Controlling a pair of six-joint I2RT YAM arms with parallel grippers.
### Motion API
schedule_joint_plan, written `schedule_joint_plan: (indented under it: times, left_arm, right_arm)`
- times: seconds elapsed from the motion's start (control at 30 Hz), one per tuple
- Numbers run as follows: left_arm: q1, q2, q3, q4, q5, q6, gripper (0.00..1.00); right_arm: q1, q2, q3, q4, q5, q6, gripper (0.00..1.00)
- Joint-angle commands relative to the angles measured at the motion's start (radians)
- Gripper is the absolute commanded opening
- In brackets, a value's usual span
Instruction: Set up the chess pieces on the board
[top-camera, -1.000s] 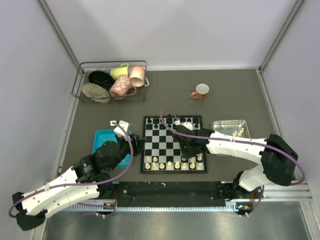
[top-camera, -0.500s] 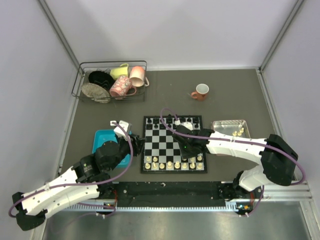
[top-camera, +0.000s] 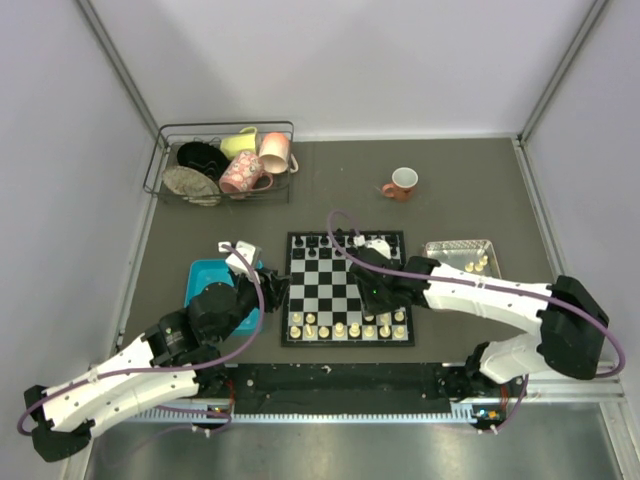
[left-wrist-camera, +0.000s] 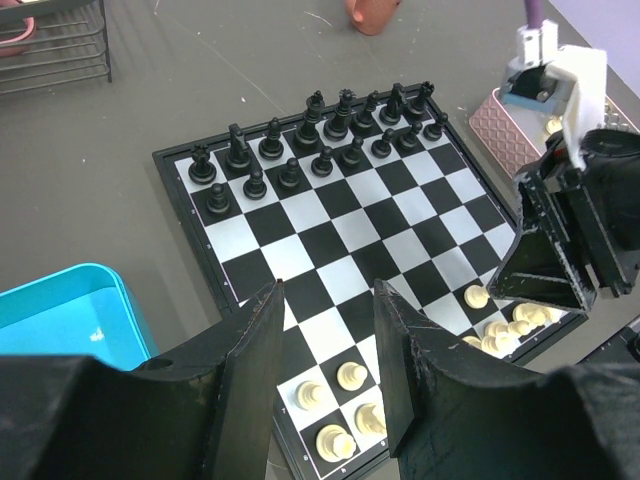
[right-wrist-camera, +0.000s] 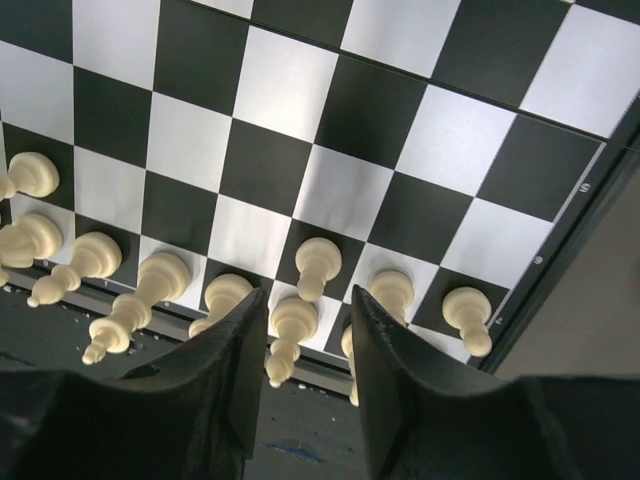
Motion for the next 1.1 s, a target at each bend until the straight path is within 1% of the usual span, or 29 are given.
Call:
schedule_joint_plan:
  times: [0.0,0.07,0.17,0.2,0.27,0.3,0.33,0.37,0.4,0.47,0.5,0.53,0.63,0.83,1.07]
  left_arm:
    - [0.005,-0.008,-0.001,0.027,-0.009,-0.007,0.46]
    - [0.005,-0.01,-0.001,0.026,-0.009,-0.007,0.46]
    - [0.005,-0.013,0.002,0.024,-0.011,-0.007,0.46]
    - [0.005,-0.017,0.001,0.023,-0.011,-0.009,0.46]
    - [0.005,-0.017,-0.001,0.024,-0.008,-0.01,0.47]
    - [0.005,-0.02,-0.001,0.024,-0.008,-0.01,0.47]
    - [0.005,-0.019,-0.001,0.024,-0.005,-0.01,0.47]
    - [0.005,-0.02,-0.001,0.024,-0.005,-0.01,0.47]
    - [0.005,-0.017,-0.001,0.024,-0.003,-0.01,0.47]
    - [0.005,-0.014,-0.001,0.029,0.001,-0.01,0.47]
    - [0.005,-0.013,-0.002,0.03,0.001,-0.012,0.47]
    - [0.005,-0.011,-0.002,0.032,0.003,-0.012,0.47]
    - [0.005,-0.002,-0.001,0.035,0.007,-0.012,0.47]
    - [0.005,0.0,-0.002,0.032,0.008,-0.012,0.47]
    - [0.006,-0.019,-0.016,0.03,0.009,-0.021,0.47]
  right_arm:
    - [0.002,-0.066,0.07,-0.045,0.067,-0.011,0.4]
    - [-0.033,-0.084,0.075,-0.075,0.071,-0.008,0.41]
    - [-0.108,-0.165,0.038,-0.086,0.059,-0.011,0.41]
    - [-0.195,-0.191,0.023,-0.089,0.05,-0.015,0.41]
    - [-0.301,-0.277,-0.026,-0.094,0.021,-0.037,0.41]
    - [-0.406,-0.303,-0.04,-0.097,0.018,-0.045,0.41]
    - [-0.464,-0.357,-0.062,-0.1,0.013,-0.055,0.41]
    - [-0.513,-0.377,-0.071,-0.105,0.002,-0.075,0.41]
    - [-0.612,-0.398,-0.079,-0.109,-0.004,-0.084,0.41]
    - [-0.697,-0.437,-0.091,-0.111,-0.014,-0.114,0.41]
    - [-0.746,-0.44,-0.092,-0.111,-0.016,-0.124,0.41]
    - [-0.821,-0.44,-0.097,-0.111,-0.019,-0.134,0.41]
    - [-0.95,-0.408,-0.1,-0.106,-0.015,-0.157,0.41]
    - [-1.053,-0.322,-0.092,-0.056,-0.016,-0.17,0.41]
    - [-1.07,-0.224,-0.077,-0.002,-0.004,-0.172,0.41]
